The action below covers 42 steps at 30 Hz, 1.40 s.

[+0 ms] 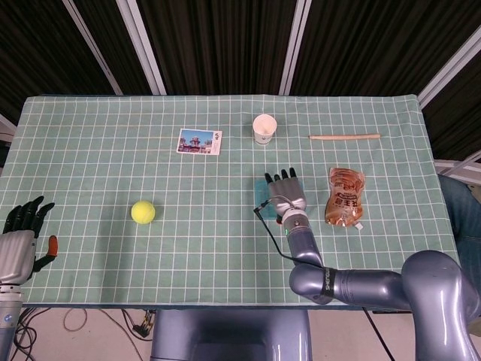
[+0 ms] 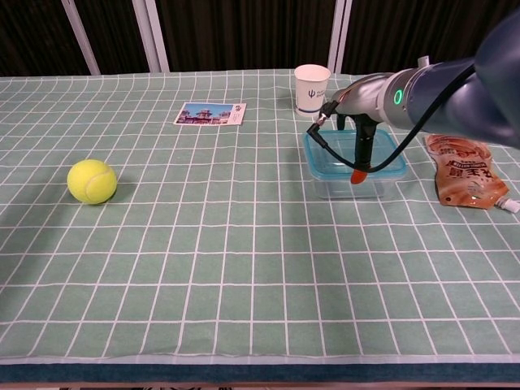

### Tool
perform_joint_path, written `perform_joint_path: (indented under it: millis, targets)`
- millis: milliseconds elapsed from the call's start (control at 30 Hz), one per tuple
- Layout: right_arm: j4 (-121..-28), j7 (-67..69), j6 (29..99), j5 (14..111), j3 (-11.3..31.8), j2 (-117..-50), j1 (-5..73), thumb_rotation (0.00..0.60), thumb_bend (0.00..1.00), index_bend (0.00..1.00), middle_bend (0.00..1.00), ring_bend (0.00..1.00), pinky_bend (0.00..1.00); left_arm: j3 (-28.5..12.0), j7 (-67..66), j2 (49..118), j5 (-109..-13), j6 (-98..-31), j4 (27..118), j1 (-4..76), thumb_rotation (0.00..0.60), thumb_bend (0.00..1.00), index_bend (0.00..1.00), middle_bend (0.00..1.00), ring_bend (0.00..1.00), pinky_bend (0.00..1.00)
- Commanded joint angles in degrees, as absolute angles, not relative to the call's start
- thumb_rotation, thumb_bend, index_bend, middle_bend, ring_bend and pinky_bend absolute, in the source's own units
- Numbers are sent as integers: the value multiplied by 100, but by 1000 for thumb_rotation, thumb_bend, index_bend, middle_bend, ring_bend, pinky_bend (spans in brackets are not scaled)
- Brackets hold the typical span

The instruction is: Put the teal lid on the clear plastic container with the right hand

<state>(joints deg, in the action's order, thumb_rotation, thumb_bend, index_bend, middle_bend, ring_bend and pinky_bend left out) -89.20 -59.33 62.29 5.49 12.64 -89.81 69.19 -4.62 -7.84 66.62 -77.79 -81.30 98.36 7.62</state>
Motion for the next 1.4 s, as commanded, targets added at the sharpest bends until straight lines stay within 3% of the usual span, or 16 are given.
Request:
perform_joint_path:
  millis: [33,733,1000,1233,1400]
  targets:
    - [-8930,-5939,6225,541,1268,-8970,6917,600,155,21,241,39,0,-463,-784,6663,-7780,-8133,9836,762,600,564,122,0,0,0]
    - [-9084,-6006,6159,341,1275,-8830,6919,600,154,20,69,0,0,-471,-785,6642,-7753,-8129,9852,761,600,564,122,0,0,0]
    - [-9820,-5799,6369,605,1310,-8212,6728,600,154,11,68,0,0,-475,-801,6646,-7730,-8121,9848,763,600,564,121,0,0,0]
    - [-10474,-4898,6642,1696,1335,-7632,6189,600,154,16,169,0,0,-461,-818,6648,-7734,-8120,9874,758,600,564,121,0,0,0]
    - [-10335,-3872,6627,2871,1342,-7646,5730,600,203,155,199,0,0,-459,-817,6646,-7715,-8120,9890,750,600,564,121,0,0,0]
